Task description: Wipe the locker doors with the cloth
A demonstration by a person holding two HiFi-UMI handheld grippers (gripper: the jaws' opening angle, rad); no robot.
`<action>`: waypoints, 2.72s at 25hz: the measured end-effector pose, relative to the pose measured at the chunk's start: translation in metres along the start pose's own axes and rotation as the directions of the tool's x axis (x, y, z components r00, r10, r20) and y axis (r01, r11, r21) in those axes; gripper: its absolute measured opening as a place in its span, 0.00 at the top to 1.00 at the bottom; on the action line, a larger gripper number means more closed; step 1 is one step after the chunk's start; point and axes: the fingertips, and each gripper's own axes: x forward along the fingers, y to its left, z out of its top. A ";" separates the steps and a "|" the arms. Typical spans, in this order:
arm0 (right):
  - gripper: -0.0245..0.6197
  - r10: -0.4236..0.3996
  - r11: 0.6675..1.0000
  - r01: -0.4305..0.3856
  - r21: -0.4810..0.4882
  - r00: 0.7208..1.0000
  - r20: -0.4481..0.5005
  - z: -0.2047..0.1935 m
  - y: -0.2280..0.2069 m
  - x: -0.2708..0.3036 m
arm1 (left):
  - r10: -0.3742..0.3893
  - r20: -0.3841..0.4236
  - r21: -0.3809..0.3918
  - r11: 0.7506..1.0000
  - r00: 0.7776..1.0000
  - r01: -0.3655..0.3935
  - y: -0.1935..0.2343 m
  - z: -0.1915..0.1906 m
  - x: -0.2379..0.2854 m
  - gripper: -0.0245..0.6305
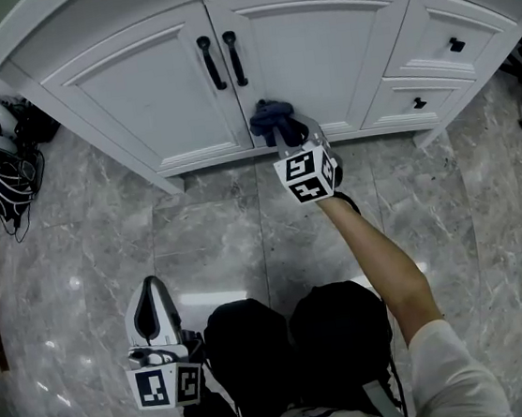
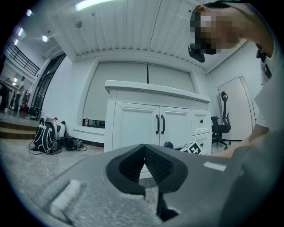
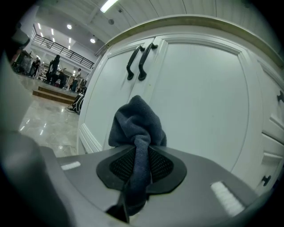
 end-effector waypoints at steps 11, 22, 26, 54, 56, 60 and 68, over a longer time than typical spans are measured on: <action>0.85 -0.016 0.997 0.010 -0.076 0.997 -0.078 -0.049 -0.030 -0.009 | -0.004 -0.008 0.012 1.000 1.000 0.004 -0.006 0.000 0.006 0.96; 0.85 -0.126 0.992 0.118 -0.054 0.978 -0.169 -0.105 -0.108 -0.039 | -0.056 -0.018 0.026 0.998 0.998 0.056 -0.041 0.002 0.021 0.96; 0.85 -0.103 0.994 0.095 -0.055 0.982 -0.161 -0.107 -0.117 -0.050 | -0.058 -0.019 0.035 0.998 0.998 0.059 -0.049 0.005 0.022 0.96; 0.85 -0.254 0.962 0.268 -0.053 0.950 0.183 0.131 -0.336 -0.185 | -0.161 0.009 0.013 0.987 0.987 0.161 -0.136 0.024 0.047 0.96; 0.85 -0.285 0.952 0.299 -0.063 0.944 0.167 0.123 -0.355 -0.193 | -0.162 0.005 0.014 0.987 0.987 0.161 -0.136 0.024 0.048 0.96; 0.85 -0.355 0.928 0.366 -0.063 0.925 0.137 0.107 -0.393 -0.211 | -0.157 0.000 0.017 0.987 0.988 0.157 -0.135 0.022 0.048 0.96; 0.85 -0.488 0.871 0.491 -0.033 0.870 0.065 0.070 -0.466 -0.244 | -0.162 -0.001 0.020 0.987 0.987 0.162 -0.141 0.021 0.050 0.96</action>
